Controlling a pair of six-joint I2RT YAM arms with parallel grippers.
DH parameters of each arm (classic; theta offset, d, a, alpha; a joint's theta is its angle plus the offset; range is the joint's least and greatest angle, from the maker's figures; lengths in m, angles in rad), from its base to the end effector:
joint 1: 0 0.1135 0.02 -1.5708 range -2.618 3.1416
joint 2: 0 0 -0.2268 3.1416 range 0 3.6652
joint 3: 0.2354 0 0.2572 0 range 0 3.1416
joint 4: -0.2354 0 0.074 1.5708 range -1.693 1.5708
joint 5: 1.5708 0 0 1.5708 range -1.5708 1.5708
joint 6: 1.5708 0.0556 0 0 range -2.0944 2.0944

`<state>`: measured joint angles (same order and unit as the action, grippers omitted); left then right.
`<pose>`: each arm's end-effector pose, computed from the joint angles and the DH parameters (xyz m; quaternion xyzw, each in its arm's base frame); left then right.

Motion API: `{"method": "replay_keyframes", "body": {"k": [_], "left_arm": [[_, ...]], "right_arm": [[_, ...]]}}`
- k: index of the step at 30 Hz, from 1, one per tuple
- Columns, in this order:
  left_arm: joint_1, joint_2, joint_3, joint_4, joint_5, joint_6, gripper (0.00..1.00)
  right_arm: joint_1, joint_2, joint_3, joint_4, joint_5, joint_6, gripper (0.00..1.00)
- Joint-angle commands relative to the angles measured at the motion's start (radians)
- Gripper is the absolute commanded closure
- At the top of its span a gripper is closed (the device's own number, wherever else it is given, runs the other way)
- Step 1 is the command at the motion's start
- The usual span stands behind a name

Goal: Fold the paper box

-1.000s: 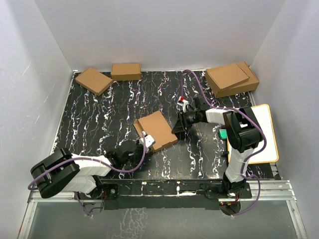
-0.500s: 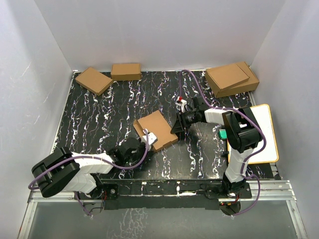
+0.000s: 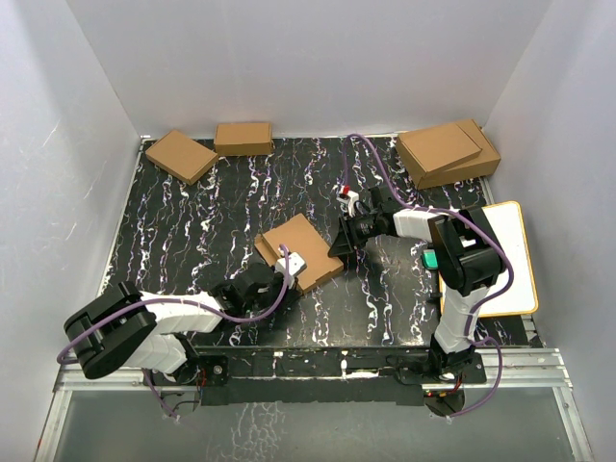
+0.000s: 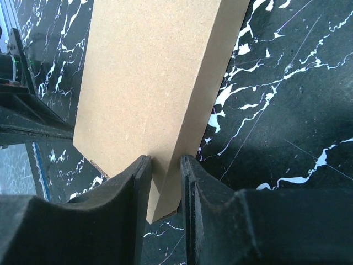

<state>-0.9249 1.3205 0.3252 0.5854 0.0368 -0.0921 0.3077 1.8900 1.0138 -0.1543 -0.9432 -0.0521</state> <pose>0.1603 -0.2161 0.1044 0.3474 0.7605 -0.2804 0.4714 0.3220 0.1496 0.0836 -0.2729 0.8230 0.4646 0.1800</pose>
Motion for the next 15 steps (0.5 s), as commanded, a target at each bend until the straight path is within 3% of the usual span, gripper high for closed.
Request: {"method": "replay_keyframes", "body": {"k": [1, 15], "left_arm": [[0.004, -0.023, 0.049, 0.080, -0.037, -0.016, 1.00], [0.004, -0.001, 0.103, 0.026, -0.037, -0.039, 1.00]], "right_arm": [[0.051, 0.031, 0.005, -0.046, -0.026, -0.018, 0.69], [0.052, 0.037, 0.009, -0.056, -0.052, -0.026, 0.68]]}}
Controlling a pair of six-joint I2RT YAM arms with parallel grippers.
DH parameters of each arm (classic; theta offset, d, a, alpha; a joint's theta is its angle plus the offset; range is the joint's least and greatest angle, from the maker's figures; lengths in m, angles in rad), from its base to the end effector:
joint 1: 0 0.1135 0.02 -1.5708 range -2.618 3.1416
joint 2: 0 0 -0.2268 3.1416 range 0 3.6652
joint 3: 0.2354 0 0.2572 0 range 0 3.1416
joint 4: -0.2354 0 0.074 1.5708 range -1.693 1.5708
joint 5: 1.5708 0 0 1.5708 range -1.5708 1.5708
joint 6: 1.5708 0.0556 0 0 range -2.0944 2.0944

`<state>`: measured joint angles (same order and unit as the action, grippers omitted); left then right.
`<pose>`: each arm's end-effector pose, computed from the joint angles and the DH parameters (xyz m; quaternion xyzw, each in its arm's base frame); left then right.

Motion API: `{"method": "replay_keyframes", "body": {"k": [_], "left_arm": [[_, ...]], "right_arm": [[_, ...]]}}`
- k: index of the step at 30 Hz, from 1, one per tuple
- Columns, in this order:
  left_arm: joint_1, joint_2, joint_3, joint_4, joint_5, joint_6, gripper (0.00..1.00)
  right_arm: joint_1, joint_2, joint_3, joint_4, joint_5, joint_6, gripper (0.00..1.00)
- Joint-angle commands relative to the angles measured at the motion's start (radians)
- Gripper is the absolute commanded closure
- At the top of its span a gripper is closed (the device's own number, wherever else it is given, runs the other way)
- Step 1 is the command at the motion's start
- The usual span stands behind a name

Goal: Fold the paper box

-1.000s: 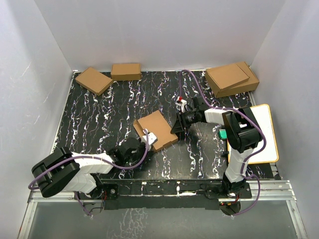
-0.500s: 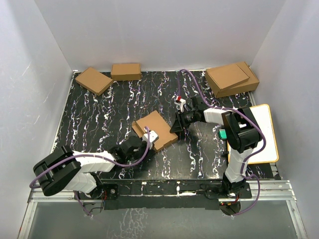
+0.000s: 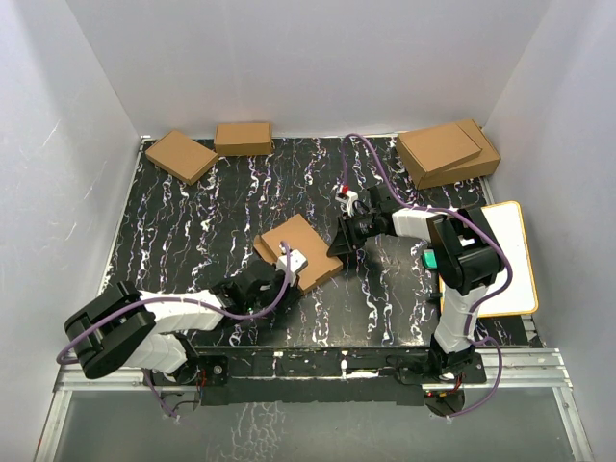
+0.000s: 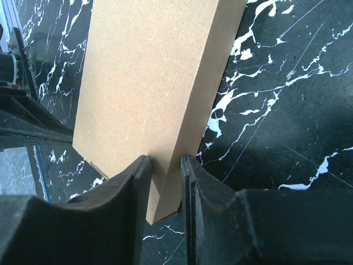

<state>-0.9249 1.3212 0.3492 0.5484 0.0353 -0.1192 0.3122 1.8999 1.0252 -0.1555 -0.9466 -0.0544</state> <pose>0.1625 -0.2189 0.1072 0.3381 0.7688 -0.2834 0.4629 0.3235 0.1518 0.0834 -0.2760 0.8212 0.4662 0.1792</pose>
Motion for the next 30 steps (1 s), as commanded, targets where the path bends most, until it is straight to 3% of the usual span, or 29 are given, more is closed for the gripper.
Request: {"method": "replay_keyframes", "body": {"k": [1, 15, 23, 30], "left_arm": [[0.004, 0.001, 0.085, 0.058, -0.036, -0.015, 1.00], [0.004, -0.038, 0.098, -0.017, -0.030, -0.004, 1.00], [0.004, -0.161, 0.113, -0.189, -0.033, -0.030, 0.71], [0.004, -0.233, 0.092, -0.246, -0.030, -0.124, 0.58]], "right_arm": [[0.049, 0.027, -0.002, -0.055, -0.051, -0.025, 0.68], [0.044, 0.034, 0.015, -0.075, -0.029, -0.040, 0.65], [0.027, 0.053, 0.048, -0.122, -0.044, -0.080, 0.60], [0.023, 0.044, 0.054, -0.134, -0.054, -0.101, 0.57]]}}
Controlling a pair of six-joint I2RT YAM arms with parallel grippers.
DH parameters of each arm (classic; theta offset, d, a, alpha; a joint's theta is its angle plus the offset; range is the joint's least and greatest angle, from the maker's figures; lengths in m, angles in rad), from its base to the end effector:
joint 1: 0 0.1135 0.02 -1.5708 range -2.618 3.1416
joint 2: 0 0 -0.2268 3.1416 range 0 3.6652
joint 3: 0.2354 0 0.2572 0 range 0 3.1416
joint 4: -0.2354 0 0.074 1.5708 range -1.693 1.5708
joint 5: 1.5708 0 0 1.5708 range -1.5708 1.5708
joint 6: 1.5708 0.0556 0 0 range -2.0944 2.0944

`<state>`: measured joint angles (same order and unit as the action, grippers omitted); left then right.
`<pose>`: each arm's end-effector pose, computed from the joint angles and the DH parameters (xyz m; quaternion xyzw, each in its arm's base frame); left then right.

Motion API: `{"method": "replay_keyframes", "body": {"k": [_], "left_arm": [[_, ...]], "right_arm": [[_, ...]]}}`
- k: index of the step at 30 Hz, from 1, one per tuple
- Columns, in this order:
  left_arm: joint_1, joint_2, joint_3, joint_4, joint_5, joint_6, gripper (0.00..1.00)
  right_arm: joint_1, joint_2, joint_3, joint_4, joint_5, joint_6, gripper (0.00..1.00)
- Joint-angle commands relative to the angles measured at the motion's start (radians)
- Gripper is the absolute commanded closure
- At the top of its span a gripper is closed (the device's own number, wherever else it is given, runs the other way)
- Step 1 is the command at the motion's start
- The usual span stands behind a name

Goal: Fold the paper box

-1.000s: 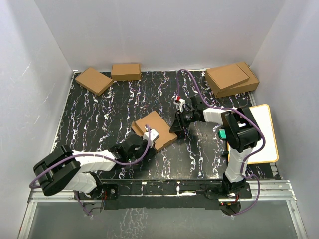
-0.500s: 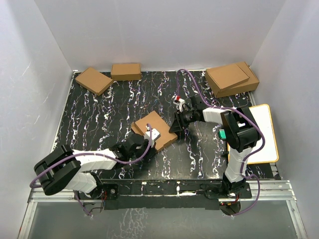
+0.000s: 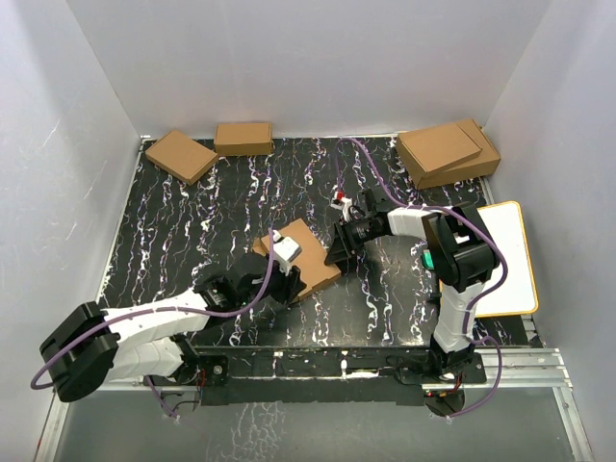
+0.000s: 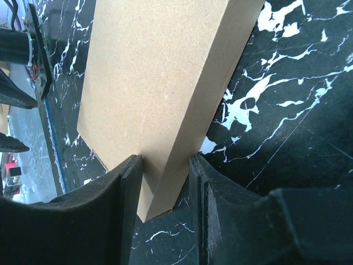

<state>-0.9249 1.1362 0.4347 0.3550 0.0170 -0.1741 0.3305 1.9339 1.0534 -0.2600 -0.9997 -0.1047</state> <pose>0.1655 -0.2211 0.1596 0.3046 0.7596 -0.3060 0.4864 0.3154 0.1577 0.0763 -0.2850 0.8151 0.4864 0.1334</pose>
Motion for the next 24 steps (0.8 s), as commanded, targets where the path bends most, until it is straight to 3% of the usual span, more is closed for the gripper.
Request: {"method": "replay_keyframes", "body": {"k": [1, 6, 10, 15, 19, 24], "left_arm": [[0.004, -0.056, 0.008, -0.058, -0.016, -0.084, 0.55], [0.007, -0.086, 0.083, -0.210, -0.114, -0.200, 0.39], [0.039, -0.099, 0.135, -0.312, -0.174, -0.293, 0.19], [0.208, -0.136, 0.135, -0.310, -0.047, -0.406, 0.03], [0.370, -0.133, 0.094, -0.264, 0.086, -0.470, 0.03], [0.483, -0.064, 0.111, -0.236, 0.133, -0.436, 0.03]], "right_arm": [[0.002, 0.009, 0.030, -0.038, -0.005, -0.059, 0.57], [-0.006, -0.011, 0.039, -0.061, -0.008, -0.092, 0.56], [-0.020, -0.018, 0.040, -0.064, -0.009, -0.099, 0.56], [-0.024, -0.017, 0.045, -0.075, -0.013, -0.113, 0.55], [-0.025, -0.023, 0.053, -0.091, -0.011, -0.133, 0.54], [-0.037, -0.036, 0.069, -0.123, -0.014, -0.170, 0.50]]}}
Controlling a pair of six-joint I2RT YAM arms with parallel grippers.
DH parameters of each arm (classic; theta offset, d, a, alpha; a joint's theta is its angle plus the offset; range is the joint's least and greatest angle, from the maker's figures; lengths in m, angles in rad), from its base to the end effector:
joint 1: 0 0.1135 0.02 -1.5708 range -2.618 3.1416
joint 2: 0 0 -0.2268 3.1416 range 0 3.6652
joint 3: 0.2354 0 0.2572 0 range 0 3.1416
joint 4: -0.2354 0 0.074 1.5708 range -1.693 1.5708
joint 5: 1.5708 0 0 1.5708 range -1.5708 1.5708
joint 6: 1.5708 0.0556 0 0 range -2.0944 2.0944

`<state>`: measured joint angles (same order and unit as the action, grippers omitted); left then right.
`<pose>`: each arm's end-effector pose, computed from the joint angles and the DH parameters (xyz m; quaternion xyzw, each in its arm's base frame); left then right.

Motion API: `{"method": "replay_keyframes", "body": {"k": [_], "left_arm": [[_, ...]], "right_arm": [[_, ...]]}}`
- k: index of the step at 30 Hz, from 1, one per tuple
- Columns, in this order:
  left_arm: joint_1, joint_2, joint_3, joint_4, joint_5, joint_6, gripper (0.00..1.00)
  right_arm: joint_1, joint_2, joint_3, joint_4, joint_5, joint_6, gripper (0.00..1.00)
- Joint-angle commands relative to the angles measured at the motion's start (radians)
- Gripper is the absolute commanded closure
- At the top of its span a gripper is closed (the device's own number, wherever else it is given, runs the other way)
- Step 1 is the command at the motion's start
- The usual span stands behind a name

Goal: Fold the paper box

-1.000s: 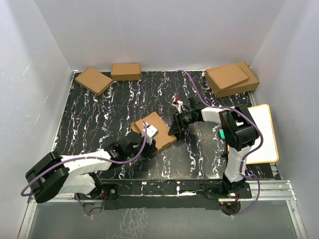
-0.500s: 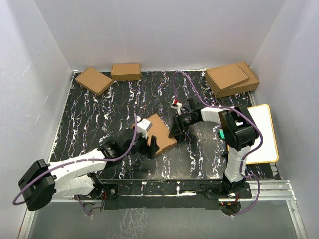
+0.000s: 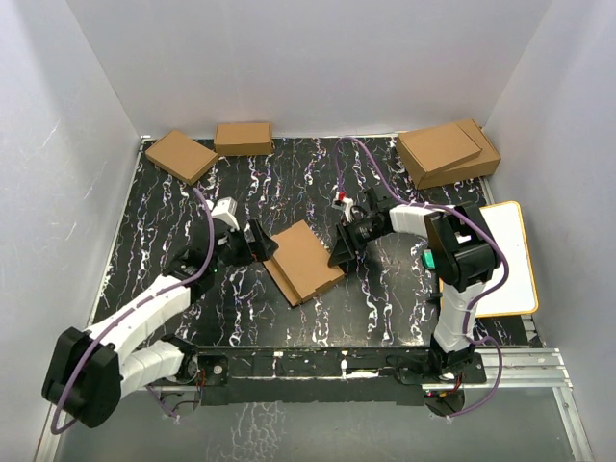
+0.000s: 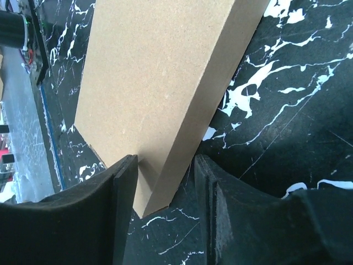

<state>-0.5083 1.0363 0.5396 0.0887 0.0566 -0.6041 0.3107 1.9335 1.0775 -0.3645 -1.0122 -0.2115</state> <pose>0.2359 -0.1350 0.1908 -0.0245 0.8351 -0.3099 0.4537 0.3143 0.1504 0.0788 -0.3039 0.8103 0.4843 0.1286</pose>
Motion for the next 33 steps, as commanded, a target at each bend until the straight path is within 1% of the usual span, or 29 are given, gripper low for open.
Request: {"method": "replay_keyframes", "body": {"k": [1, 5, 7, 9, 11, 12, 13, 14, 15, 17, 19, 20, 22, 23, 24, 25, 26, 27, 31, 33], "left_arm": [[0.092, 0.057, 0.011, 0.057, 0.113, 0.020, 0.03], [0.184, 0.196, 0.071, 0.151, 0.171, 0.073, 0.04], [0.215, 0.271, 0.116, 0.177, 0.192, 0.093, 0.07], [0.236, 0.355, 0.161, 0.191, 0.207, 0.117, 0.14], [0.253, 0.430, 0.211, 0.187, 0.224, 0.138, 0.24], [0.258, 0.465, 0.238, 0.179, 0.235, 0.147, 0.28], [0.262, 0.498, 0.261, 0.171, 0.248, 0.154, 0.34], [0.265, 0.529, 0.290, 0.164, 0.260, 0.157, 0.42], [0.267, 0.555, 0.309, 0.159, 0.278, 0.161, 0.47], [0.268, 0.606, 0.337, 0.148, 0.315, 0.169, 0.51], [0.269, 0.645, 0.362, 0.128, 0.343, 0.173, 0.58], [0.270, 0.660, 0.372, 0.122, 0.359, 0.172, 0.61], [0.270, 0.689, 0.390, 0.105, 0.389, 0.170, 0.65], [0.269, 0.705, 0.402, 0.093, 0.404, 0.169, 0.68], [0.268, 0.718, 0.413, 0.080, 0.419, 0.169, 0.70], [0.268, 0.731, 0.419, 0.071, 0.432, 0.166, 0.71], [0.268, 0.738, 0.421, 0.066, 0.443, 0.166, 0.73], [0.269, 0.741, 0.419, 0.065, 0.449, 0.164, 0.74], [0.269, 0.729, 0.393, 0.061, 0.462, 0.168, 0.75], [0.269, 0.718, 0.381, 0.060, 0.467, 0.169, 0.75]], "right_arm": [[-0.020, -0.039, 0.051, -0.030, 0.000, -0.075, 0.48], [-0.037, -0.068, 0.070, -0.069, 0.038, -0.125, 0.44], [-0.048, -0.095, 0.067, -0.074, 0.049, -0.145, 0.42], [-0.061, -0.125, 0.064, -0.085, 0.062, -0.176, 0.41], [-0.076, -0.155, 0.063, -0.107, 0.060, -0.230, 0.41], [-0.080, -0.172, 0.060, -0.124, 0.051, -0.285, 0.41], [-0.081, -0.180, 0.056, -0.143, 0.037, -0.340, 0.42], [-0.082, -0.226, 0.048, -0.166, 0.014, -0.394, 0.43], [-0.082, -0.249, 0.039, -0.201, -0.014, -0.467, 0.44], [-0.083, -0.290, 0.010, -0.252, -0.075, -0.612, 0.48], [-0.083, -0.325, -0.027, -0.297, -0.127, -0.749, 0.53], [-0.082, -0.339, -0.048, -0.331, -0.151, -0.849, 0.56], [-0.081, -0.352, -0.081, -0.453, -0.192, -1.113, 0.67], [-0.078, -0.352, -0.092, -0.511, -0.197, -1.239, 0.76], [-0.074, -0.350, -0.100, -0.552, -0.193, -1.324, 0.80], [-0.066, -0.346, -0.107, -0.566, -0.179, -1.366, 0.88], [-0.056, -0.341, -0.112, -0.556, -0.153, -1.369, 0.91], [-0.039, -0.338, -0.118, -0.532, -0.122, -1.355, 0.92], [0.060, -0.334, -0.166, -0.408, 0.030, -1.283, 0.92], [0.099, -0.328, -0.178, -0.360, 0.070, -1.250, 0.92]]}}
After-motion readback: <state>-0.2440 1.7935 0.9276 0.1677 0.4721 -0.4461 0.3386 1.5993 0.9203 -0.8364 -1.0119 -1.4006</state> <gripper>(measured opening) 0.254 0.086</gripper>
